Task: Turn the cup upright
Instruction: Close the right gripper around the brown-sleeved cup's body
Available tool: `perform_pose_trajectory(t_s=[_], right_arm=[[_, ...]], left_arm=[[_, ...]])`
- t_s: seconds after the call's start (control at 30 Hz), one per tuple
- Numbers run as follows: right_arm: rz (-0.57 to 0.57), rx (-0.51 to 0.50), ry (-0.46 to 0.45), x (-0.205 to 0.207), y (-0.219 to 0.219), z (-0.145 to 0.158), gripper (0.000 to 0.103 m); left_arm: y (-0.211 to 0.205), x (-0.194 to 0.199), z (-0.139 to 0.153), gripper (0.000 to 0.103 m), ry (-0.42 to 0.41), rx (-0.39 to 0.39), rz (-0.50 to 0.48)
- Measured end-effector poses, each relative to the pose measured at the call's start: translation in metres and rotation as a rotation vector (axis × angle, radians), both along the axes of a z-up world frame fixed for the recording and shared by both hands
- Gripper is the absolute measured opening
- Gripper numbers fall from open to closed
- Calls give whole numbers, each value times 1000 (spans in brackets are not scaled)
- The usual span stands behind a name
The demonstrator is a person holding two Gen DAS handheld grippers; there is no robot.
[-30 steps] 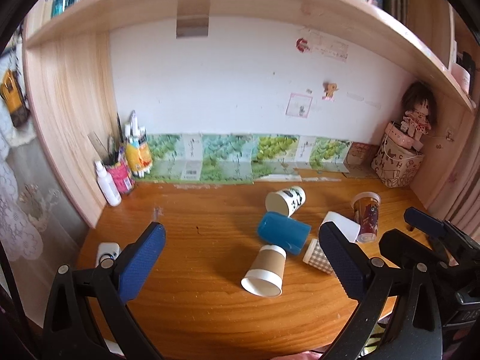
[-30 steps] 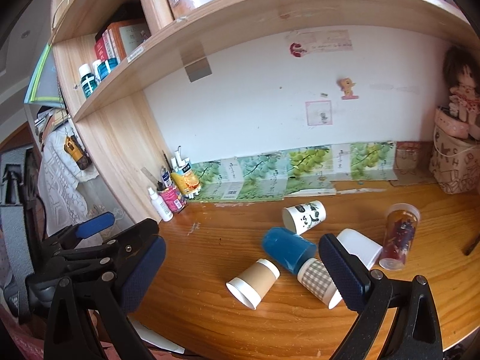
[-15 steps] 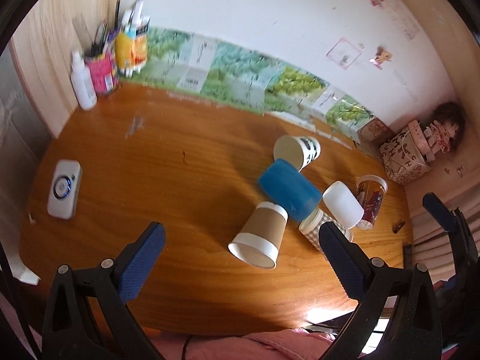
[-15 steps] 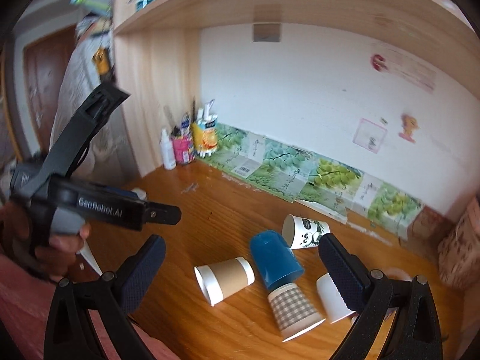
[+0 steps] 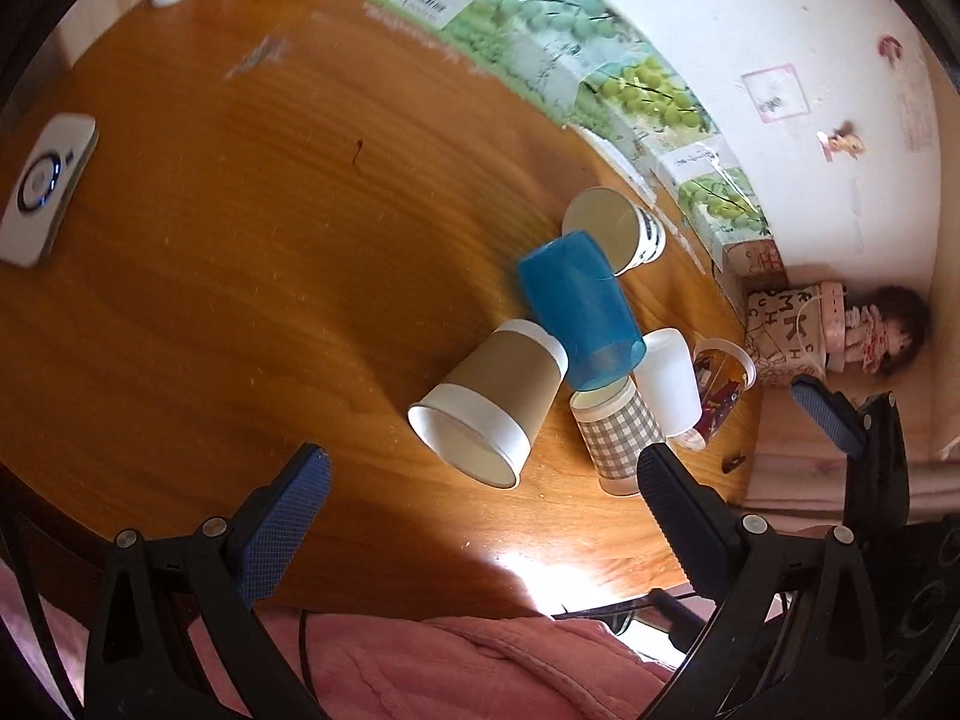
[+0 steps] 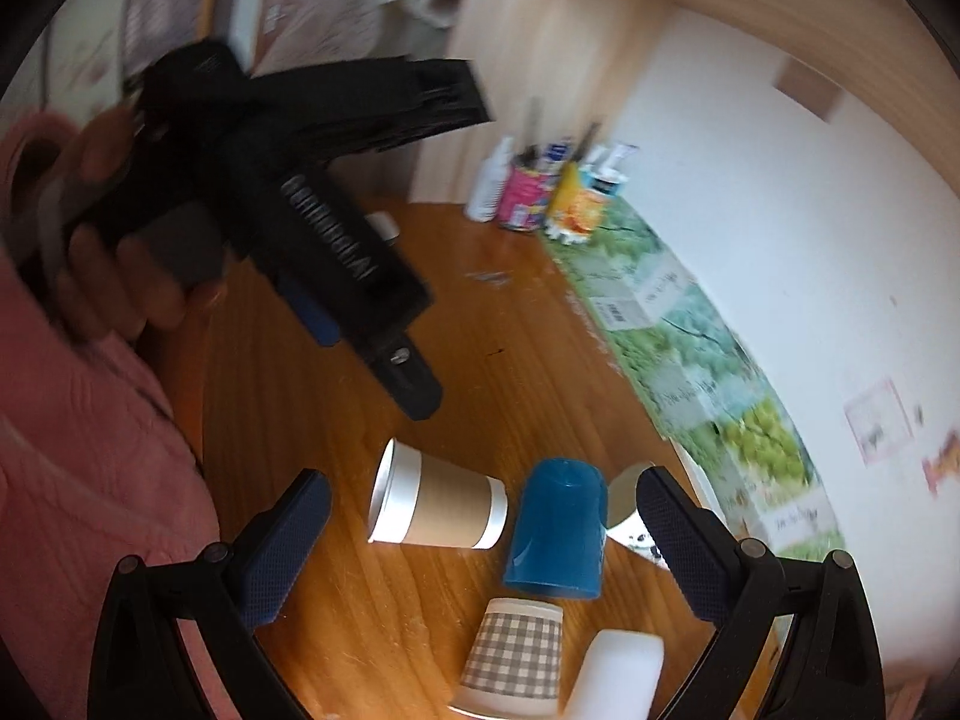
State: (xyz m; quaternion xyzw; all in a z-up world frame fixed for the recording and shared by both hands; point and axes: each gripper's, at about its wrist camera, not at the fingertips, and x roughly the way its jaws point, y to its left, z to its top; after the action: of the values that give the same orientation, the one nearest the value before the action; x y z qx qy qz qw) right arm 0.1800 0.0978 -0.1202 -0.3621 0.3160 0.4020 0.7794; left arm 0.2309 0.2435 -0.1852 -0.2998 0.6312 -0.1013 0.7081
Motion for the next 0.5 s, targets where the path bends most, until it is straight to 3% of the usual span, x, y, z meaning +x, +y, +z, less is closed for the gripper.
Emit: perform_pose_trajectory(t_s=[0.27, 0.5], right_arm=[[231, -160, -35, -1, 8, -41, 102], [381, -234, -32, 2, 11, -74, 102]], left_arm=[[-1, -5, -16, 102, 60, -28, 74], [-3, -13, -25, 102, 103, -37, 122]])
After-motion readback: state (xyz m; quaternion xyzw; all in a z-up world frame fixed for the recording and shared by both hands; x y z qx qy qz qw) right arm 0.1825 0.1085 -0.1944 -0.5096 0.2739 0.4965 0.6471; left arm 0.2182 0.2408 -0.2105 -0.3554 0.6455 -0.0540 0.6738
